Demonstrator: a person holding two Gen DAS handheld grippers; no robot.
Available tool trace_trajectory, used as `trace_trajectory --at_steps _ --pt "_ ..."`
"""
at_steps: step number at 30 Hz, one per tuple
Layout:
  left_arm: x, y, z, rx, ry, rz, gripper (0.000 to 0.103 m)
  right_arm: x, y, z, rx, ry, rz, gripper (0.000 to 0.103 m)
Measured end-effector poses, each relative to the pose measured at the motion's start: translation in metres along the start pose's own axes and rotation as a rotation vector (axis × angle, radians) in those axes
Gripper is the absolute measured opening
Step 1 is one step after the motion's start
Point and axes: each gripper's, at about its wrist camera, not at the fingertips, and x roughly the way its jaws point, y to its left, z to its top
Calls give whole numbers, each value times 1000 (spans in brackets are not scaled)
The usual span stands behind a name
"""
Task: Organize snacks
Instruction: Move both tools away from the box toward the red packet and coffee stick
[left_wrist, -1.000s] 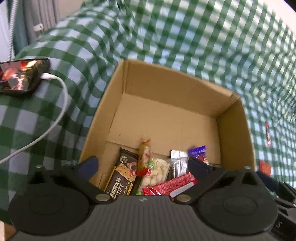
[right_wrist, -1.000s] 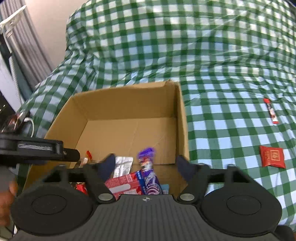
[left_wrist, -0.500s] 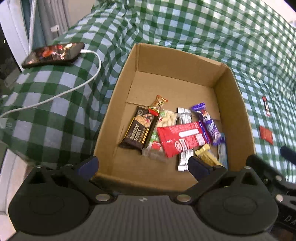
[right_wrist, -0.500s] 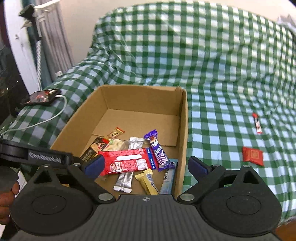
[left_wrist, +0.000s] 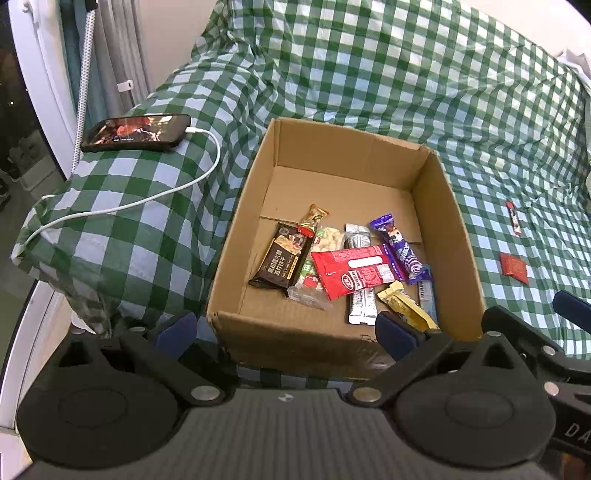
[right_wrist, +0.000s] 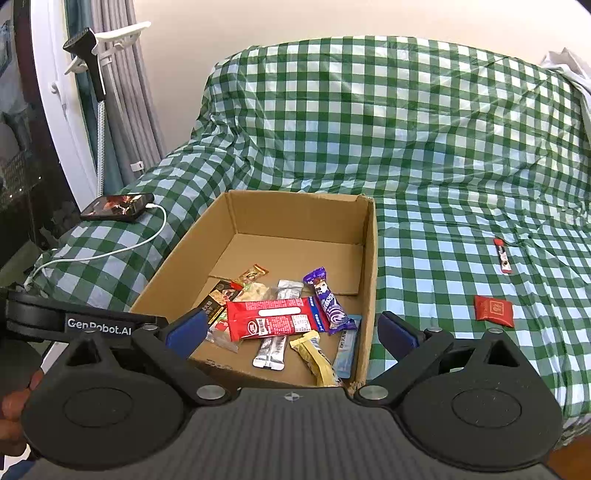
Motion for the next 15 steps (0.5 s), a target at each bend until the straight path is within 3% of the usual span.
trace_trajectory --at_steps 15 --pt "-25 -3 -10 8 -45 -9 103 -29 2 -8 -10 -48 12 102"
